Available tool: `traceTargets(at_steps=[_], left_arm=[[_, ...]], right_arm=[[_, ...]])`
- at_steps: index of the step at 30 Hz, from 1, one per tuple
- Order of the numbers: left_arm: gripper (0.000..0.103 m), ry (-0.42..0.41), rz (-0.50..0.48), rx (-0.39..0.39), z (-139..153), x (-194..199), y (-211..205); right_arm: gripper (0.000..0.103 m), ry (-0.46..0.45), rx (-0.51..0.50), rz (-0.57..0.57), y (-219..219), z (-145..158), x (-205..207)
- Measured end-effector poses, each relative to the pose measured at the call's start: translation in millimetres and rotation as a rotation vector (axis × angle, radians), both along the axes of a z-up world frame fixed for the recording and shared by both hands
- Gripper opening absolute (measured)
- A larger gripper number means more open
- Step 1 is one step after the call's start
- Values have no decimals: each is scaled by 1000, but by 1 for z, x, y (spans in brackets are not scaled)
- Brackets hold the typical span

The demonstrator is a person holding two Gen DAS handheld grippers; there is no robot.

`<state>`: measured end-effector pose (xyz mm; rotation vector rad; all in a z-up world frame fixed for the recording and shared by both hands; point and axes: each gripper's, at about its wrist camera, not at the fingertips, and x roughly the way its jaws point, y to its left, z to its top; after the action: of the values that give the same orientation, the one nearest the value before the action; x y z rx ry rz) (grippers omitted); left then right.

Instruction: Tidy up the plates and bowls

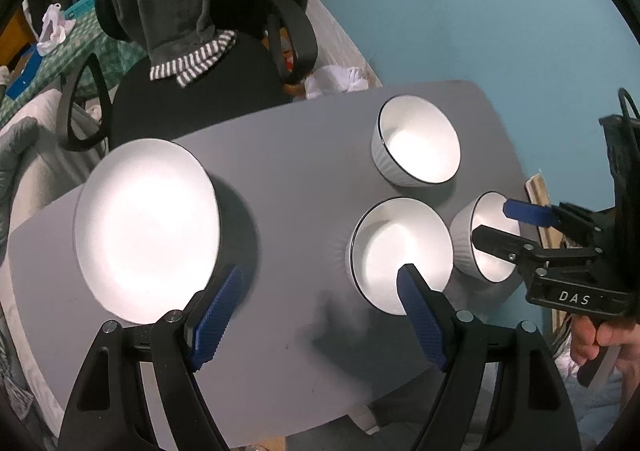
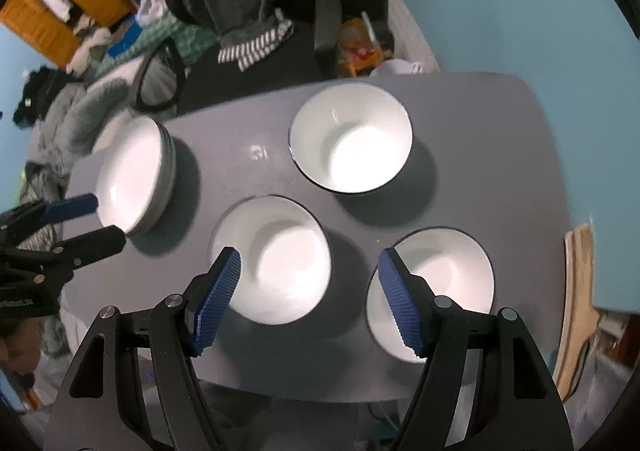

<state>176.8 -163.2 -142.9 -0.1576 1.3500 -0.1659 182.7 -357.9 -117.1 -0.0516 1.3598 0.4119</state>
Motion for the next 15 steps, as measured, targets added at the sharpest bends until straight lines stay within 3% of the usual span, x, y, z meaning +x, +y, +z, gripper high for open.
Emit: traceTargets(at_steps=[15], left_arm=[[80, 128, 39, -8, -58, 15, -18]], right_arm=[[71, 120, -20, 214, 12, -53, 27]])
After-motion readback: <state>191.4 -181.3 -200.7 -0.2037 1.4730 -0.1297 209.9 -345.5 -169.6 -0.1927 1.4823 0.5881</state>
